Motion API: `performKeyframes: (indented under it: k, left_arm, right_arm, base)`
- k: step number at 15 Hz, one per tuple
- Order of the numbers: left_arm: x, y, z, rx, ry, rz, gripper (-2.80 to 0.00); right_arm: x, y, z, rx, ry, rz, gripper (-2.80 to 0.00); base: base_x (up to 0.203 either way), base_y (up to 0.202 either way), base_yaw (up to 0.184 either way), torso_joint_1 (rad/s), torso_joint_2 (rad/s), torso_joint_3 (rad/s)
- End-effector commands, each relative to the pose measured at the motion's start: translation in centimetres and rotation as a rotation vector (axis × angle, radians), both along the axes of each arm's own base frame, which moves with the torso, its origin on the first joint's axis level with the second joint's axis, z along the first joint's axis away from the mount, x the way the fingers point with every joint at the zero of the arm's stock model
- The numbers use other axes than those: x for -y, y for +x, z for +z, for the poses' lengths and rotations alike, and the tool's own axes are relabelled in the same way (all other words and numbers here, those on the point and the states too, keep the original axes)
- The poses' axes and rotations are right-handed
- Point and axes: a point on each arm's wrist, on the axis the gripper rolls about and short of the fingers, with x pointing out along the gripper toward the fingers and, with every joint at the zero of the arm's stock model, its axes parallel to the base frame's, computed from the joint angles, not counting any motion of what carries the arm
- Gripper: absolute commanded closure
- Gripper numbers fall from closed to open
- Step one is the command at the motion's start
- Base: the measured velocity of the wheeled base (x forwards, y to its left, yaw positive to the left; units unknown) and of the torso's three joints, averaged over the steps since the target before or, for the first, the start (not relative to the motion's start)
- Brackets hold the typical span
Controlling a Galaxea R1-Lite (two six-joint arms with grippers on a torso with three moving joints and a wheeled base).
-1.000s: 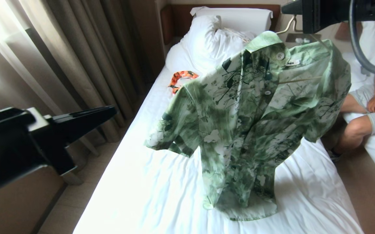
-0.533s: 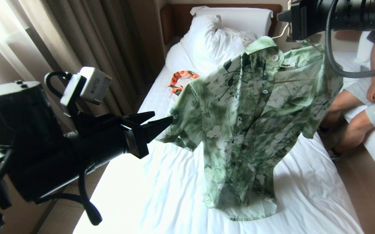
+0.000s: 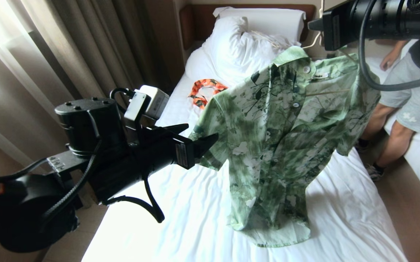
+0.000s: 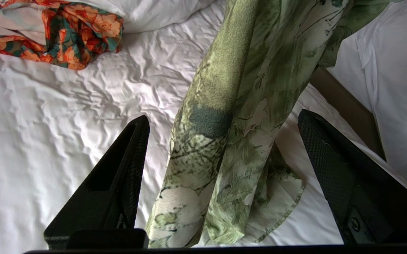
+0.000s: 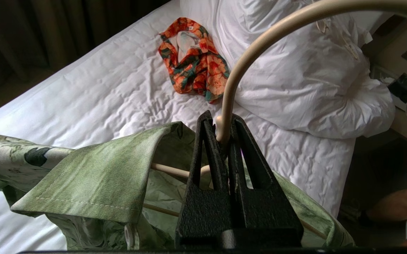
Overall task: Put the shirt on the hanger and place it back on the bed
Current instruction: Take the clothes hanger out of the clothes
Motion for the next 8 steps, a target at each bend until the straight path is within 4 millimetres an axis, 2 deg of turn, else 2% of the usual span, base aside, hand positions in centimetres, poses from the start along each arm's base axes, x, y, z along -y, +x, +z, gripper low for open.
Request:
performKeyframes:
  k: [1,3,4,8]
  left_arm:
    - [0.5,0.7,-0.8,-0.017,0.013,0.001,-2.80]
    - [0.9,1.0,-1.1,-0.026,0.021,-0.004,-2.80]
    - [1.1,1.3,-1.2,-0.026,0.022,-0.005,0.00]
    - [1.6,2.1,-0.8,-0.013,0.011,-0.001,0.00]
  right_arm:
    - [-0.1,0.0,0.0,-0.001,-0.003,0.000,0.00]
    - [-0.1,-0.1,0.0,0.001,-0.002,0.002,0.00]
    - [-0.1,-0.1,0.0,0.001,-0.002,0.003,0.00]
    - [0.0,-0.2,0.1,0.003,-0.001,0.002,0.00]
  base:
    - [0.000,0.000,0.000,0.000,0.00,0.000]
    - [0.000,0.000,0.000,0.000,0.00,0.000]
    - [0.000,0.000,0.000,0.000,0.00,0.000]
    - [0.000,0.000,0.000,0.000,0.00,0.000]
